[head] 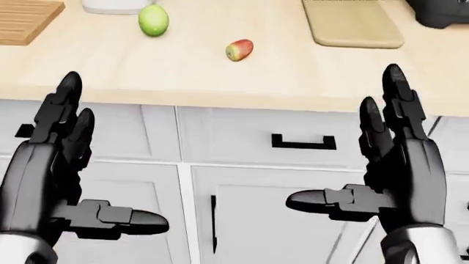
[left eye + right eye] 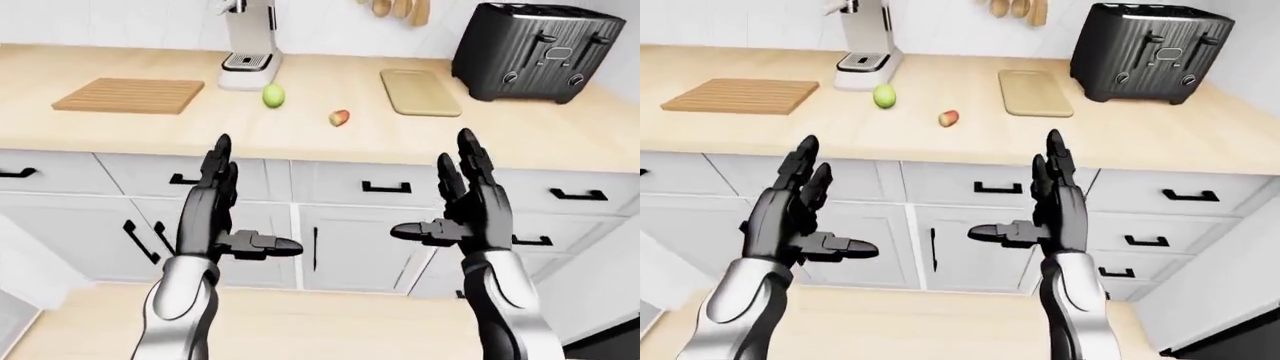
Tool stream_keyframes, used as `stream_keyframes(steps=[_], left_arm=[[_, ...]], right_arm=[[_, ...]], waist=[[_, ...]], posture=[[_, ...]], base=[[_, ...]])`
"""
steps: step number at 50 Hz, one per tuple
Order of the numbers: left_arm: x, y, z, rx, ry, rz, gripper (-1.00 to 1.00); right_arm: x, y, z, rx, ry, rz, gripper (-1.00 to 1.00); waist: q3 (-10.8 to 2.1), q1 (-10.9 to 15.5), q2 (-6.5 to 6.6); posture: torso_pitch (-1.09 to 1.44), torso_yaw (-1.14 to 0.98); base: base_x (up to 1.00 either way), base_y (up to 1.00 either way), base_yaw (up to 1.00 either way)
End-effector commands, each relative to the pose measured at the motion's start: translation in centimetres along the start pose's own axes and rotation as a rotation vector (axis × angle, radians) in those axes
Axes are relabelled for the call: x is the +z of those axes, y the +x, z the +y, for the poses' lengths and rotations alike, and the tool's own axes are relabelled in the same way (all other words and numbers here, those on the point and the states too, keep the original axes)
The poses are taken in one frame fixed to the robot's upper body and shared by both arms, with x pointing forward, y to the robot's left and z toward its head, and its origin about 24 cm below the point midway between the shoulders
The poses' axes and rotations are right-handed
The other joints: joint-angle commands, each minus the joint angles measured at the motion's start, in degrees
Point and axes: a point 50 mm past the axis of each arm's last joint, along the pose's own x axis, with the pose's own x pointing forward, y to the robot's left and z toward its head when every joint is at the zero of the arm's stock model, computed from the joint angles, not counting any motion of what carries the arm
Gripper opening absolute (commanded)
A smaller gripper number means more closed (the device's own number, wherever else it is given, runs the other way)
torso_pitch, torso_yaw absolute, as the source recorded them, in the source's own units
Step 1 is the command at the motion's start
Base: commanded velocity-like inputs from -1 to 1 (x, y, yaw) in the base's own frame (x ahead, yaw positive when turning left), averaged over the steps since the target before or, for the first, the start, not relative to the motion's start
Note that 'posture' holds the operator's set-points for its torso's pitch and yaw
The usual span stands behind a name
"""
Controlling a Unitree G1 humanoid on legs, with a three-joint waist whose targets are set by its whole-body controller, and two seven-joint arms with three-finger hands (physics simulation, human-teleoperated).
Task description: Place the lime and the date on separate cutting boards.
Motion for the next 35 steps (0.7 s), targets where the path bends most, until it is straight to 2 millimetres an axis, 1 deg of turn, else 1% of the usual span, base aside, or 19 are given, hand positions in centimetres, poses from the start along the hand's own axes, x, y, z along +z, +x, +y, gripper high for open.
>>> stream_keyframes(steps=[1, 3, 4, 6, 8, 10, 12, 13, 15, 16, 17, 20, 24, 25, 28, 30, 31, 32, 35], left_arm=[[0.9, -0.1, -0.2, -0.004, -0.002, -0.056, 1.0], [1.0, -0.2, -0.3, -0.008, -0.002, -0.059, 1.0], [1.1, -0.2, -0.3, -0.009, -0.001, -0.061, 1.0], [1.1, -0.2, -0.3, -0.011, 0.001, -0.062, 1.0], [1.2, -0.3, -0.5, -0.014, 0.003, -0.062, 1.0], [1.5, -0.3, -0.5, -0.017, 0.008, -0.065, 1.0], [2.1, -0.3, -0.4, -0.017, 0.012, -0.072, 1.0], [2.3, -0.3, -0.4, -0.016, 0.013, -0.075, 1.0], [2.9, -0.4, -0.3, -0.014, 0.019, -0.083, 1.0], [3.0, -0.4, -0.3, -0.015, 0.021, -0.085, 1.0], [3.1, -0.4, -0.3, -0.015, 0.022, -0.087, 1.0], [3.3, -0.5, -0.3, -0.016, 0.025, -0.092, 1.0], [3.3, -0.5, -0.3, -0.018, 0.025, -0.094, 1.0], [3.3, -0.5, -0.4, -0.018, 0.024, -0.094, 1.0], [3.1, -0.5, -0.3, -0.016, 0.021, -0.092, 1.0], [3.1, -0.5, -0.3, -0.015, 0.02, -0.092, 1.0], [3.1, -0.5, -0.3, -0.016, 0.02, -0.093, 1.0], [3.2, -0.5, -0.3, -0.017, 0.02, -0.094, 1.0], [3.4, -0.5, -0.3, -0.017, 0.018, -0.098, 1.0]], right_arm=[[0.6, 0.2, 0.0, 0.003, 0.011, -0.041, 1.0], [0.8, 0.1, -0.1, -0.004, 0.03, -0.049, 1.0], [0.9, 0.1, -0.2, -0.007, 0.032, -0.051, 1.0], [0.7, 0.1, -0.4, -0.012, 0.031, -0.048, 1.0], [0.7, 0.1, -0.6, -0.016, 0.034, -0.048, 1.0], [1.1, 0.0, -0.7, -0.018, 0.035, -0.058, 1.0], [1.7, 0.0, -0.8, -0.023, 0.037, -0.067, 1.0], [1.9, 0.0, -0.9, -0.027, 0.042, -0.071, 1.0], [2.7, -0.2, -1.4, -0.045, 0.055, -0.09, 1.0], [2.9, -0.2, -1.6, -0.05, 0.06, -0.094, 1.0], [3.0, -0.3, -1.7, -0.053, 0.061, -0.097, 1.0], [3.1, -0.4, -1.7, -0.051, 0.061, -0.101, 1.0], [3.4, -0.6, -1.8, -0.051, 0.057, -0.11, 1.0], [3.5, -0.7, -1.7, -0.052, 0.055, -0.112, 1.0], [3.5, -0.7, -1.6, -0.051, 0.046, -0.11, 1.0], [3.5, -0.7, -1.6, -0.051, 0.038, -0.111, 1.0], [3.5, -0.7, -1.6, -0.05, 0.037, -0.111, 1.0], [3.6, -0.7, -1.5, -0.049, 0.037, -0.111, 1.0], [3.7, -0.7, -1.4, -0.043, 0.029, -0.116, 1.0]], waist=[[-0.59, -0.5, 0.04], [0.03, -1.2, -2.39], [-1.04, -0.3, -1.57], [1.05, 0.5, -4.55], [0.14, 0.1, -4.8], [0.76, -0.3, -5.15], [1.19, -0.5, -4.1], [0.75, -0.6, -2.79], [-1.18, 0.0, 1.3], [-0.89, -0.2, 0.18], [-1.1, 0.5, 0.32], [-1.24, 0.8, 2.34], [-1.43, 0.9, 2.09], [-1.52, 0.9, 1.79], [0.38, 1.7, -2.39], [-0.59, 1.9, -7.22], [0.51, 1.3, -4.15], [-1.36, 0.9, -4.0], [0.22, -0.3, -2.65]], posture=[[0.0, 0.0], [0.0, 0.0], [0.0, 0.0], [0.0, 0.0], [0.0, 0.0], [0.0, 0.0], [0.0, 0.0], [0.0, 0.0], [0.0, 0.0], [0.0, 0.0], [0.0, 0.0], [0.0, 0.0], [0.0, 0.0], [0.0, 0.0], [0.0, 0.0], [0.0, 0.0], [0.0, 0.0], [0.0, 0.0], [0.0, 0.0]], base=[[0.36, 0.1, 0.0], [0.18, 0.04, 0.0], [0.0, 0.0, 0.0], [0.0, 0.0, 0.0], [0.0, 0.0, 0.0], [0.0, 0.0, 0.0], [0.0, 0.0, 0.0], [0.0, 0.0, 0.0], [0.0, 0.0, 0.0], [0.0, -0.08, 0.0], [0.0, -0.38, 0.0], [0.0, -0.55, 0.0], [0.0, -0.52, 0.0], [0.0, -0.16, 0.0], [0.0, 0.0, 0.0], [0.0, 0.0, 0.0], [0.0, 0.0, 0.0], [0.12, 0.0, 0.0], [0.28, 0.0, 0.0]])
